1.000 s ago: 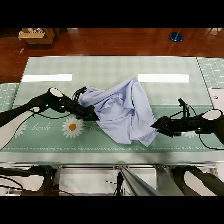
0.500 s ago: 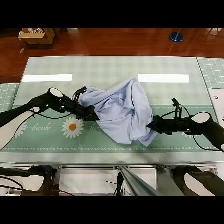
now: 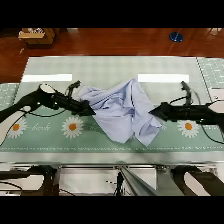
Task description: Fold the shirts.
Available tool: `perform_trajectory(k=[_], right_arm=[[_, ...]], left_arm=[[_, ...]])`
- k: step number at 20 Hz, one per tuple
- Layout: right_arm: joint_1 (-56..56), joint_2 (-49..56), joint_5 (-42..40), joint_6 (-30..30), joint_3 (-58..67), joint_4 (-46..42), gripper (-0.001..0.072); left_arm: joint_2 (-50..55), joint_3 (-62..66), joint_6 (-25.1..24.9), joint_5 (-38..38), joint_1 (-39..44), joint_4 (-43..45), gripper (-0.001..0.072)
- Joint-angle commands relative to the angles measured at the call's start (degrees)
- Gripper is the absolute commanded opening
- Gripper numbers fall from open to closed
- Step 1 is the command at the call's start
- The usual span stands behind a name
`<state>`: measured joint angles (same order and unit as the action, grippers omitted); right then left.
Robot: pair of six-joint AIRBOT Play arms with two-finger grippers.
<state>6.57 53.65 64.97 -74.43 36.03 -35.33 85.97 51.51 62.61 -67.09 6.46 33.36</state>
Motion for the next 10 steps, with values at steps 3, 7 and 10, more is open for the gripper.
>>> perform_trajectory(k=[3, 7, 10], right_arm=[[10.3, -7.9, 8.3, 0.1, 14.1, 0.4, 0.0026], [14.5, -10.4, 8.6, -0.8, 28.7, 0.6, 0.0026], [14.8, -10.4, 5.3, -1.6, 40.2, 0.5, 0.0025]], left_arm=[[-13.3, 6.1, 0.2, -4.3, -9.3, 0.0, 0.0018], [-25.2, 18.3, 0.2, -4.5, -15.1, -2.2, 0.0017], [-31.1, 30.9, 1.6, -4.3, -18.4, -2.5, 0.0017]])
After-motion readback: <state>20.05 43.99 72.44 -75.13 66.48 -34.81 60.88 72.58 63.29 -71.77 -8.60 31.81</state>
